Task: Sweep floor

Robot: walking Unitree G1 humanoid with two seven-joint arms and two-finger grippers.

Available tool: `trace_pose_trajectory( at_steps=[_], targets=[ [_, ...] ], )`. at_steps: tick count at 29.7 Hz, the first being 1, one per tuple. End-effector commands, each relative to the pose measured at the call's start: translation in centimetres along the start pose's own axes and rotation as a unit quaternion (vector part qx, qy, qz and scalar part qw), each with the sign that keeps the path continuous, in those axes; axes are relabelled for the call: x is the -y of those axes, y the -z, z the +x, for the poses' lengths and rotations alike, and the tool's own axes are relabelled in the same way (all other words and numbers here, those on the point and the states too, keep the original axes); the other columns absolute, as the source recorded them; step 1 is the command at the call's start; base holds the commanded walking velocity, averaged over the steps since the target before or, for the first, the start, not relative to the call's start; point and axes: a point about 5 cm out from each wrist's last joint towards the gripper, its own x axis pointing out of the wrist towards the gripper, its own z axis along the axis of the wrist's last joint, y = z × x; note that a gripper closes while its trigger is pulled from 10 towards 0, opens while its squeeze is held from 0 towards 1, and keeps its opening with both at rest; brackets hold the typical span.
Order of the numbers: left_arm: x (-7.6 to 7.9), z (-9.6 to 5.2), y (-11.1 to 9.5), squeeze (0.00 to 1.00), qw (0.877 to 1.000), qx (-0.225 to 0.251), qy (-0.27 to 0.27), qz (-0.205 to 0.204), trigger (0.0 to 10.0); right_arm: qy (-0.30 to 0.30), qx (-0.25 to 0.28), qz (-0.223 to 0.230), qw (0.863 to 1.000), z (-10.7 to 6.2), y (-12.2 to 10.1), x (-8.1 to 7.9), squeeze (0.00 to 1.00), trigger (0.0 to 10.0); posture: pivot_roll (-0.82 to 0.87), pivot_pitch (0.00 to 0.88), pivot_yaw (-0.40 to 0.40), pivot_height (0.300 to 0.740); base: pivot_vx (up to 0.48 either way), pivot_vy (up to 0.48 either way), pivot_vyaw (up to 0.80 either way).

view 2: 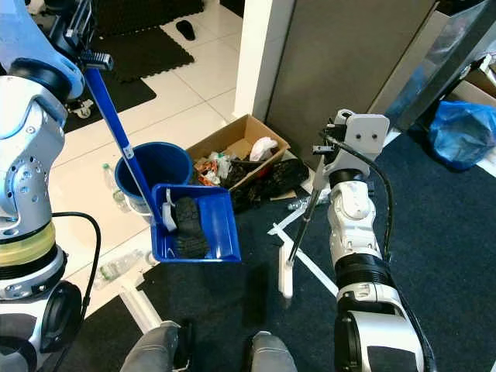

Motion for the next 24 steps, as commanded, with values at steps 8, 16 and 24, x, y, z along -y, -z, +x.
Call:
trace_pose_trajectory(
  at_steps=[8,16,24],
  targets=[
    [-0.33,0.21,-1.62,0.00,0.999,0.041,-0.017,0.020,10.0,0.003,0.015,-0.013,1.000,0.31,-0.64,0.50,0.00,10.0,0.03,0.064,-0.083,0.740,0.400,0.000,0.00],
    [-0.49,0.37,-1.47,0.00,0.999,0.039,-0.021,0.020,10.0,0.003,0.015,-0.010,1.000,0.33,-0.59,0.57,0.00,10.0,0.03,0.064,-0.083,0.740,0.480,0.000,0.00],
    [-0.53,0.45,-1.53,0.00,0.999,0.041,-0.020,0.022,10.0,0.005,0.014,-0.007,1.000,0.30,-0.45,0.63,0.00,10.0,0.03,0.062,-0.080,0.740,0.480,0.000,0.00]
  ],
)
